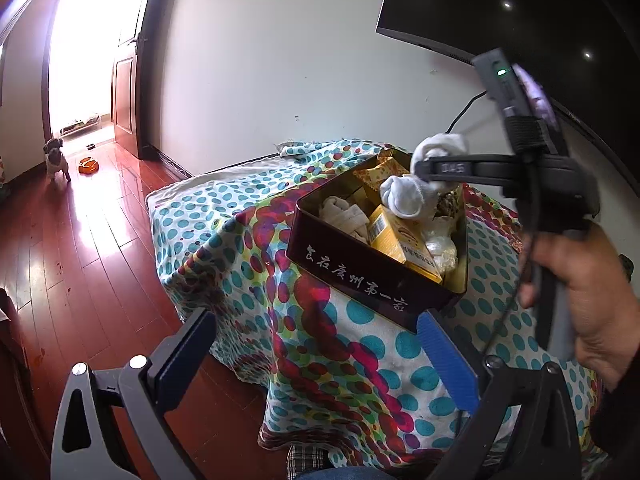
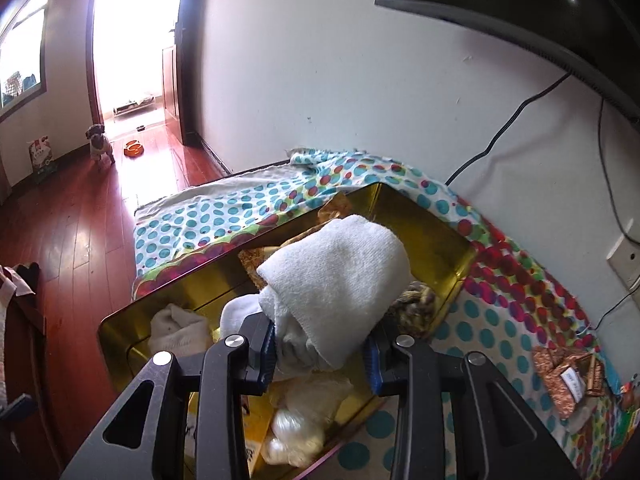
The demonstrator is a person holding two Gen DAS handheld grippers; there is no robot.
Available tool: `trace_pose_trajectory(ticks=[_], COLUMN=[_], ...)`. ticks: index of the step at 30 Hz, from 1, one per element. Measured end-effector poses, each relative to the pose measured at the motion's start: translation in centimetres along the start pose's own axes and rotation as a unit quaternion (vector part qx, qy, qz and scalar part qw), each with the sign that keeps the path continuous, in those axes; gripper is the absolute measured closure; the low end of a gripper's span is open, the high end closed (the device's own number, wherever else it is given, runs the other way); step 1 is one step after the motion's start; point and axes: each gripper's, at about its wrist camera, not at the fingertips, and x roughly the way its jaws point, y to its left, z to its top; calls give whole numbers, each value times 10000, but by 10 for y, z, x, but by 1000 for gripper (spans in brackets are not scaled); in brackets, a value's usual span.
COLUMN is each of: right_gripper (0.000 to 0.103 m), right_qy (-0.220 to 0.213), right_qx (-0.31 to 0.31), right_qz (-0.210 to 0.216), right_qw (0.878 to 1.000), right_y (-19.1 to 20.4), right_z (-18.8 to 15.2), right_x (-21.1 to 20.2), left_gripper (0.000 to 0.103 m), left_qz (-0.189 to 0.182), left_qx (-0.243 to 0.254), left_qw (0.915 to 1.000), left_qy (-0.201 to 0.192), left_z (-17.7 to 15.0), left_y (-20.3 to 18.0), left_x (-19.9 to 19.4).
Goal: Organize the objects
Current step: 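Carry the white rolled towel into the tin and open the right gripper, then grasp the brown snack bag with the left gripper and lift it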
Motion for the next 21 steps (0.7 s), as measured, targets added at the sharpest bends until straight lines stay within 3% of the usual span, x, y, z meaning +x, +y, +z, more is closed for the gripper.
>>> trace_pose_trajectory(ticks=[3, 9, 13, 17, 18, 19, 21], right_gripper=[69, 66, 57, 55, 44, 23, 7], right_qy=[121, 446, 596, 190, 73, -133, -509], right_qx=[201, 327, 276, 50, 101, 255, 492], right_qz=[153, -16, 7, -238, -270, -260, -135], right_qw=[9996, 9985, 9978, 9995, 9996, 9992, 9974], right_y=[-4, -8, -7, -2, -4, -11, -24], right_z=[1, 13, 16, 12, 12, 12, 9], right_x=[17, 50, 58, 32, 25, 11, -13], left_gripper=[0, 0, 0, 0, 0, 0, 0], left_qz=[0, -27, -59, -28, -25, -17, -25], left_qx=[-25, -72, -73, 14, 51, 84, 147], left_qw=[10000, 9998, 9997, 9998, 9998, 9998, 9997], left_qy=[83, 170, 217, 198, 195, 187, 175], left_z=[0, 0, 0, -1, -1, -2, -3], left_y=[1, 3, 2, -2, -4, -5, -8], left_x=[4, 9, 10, 10, 10, 10, 9])
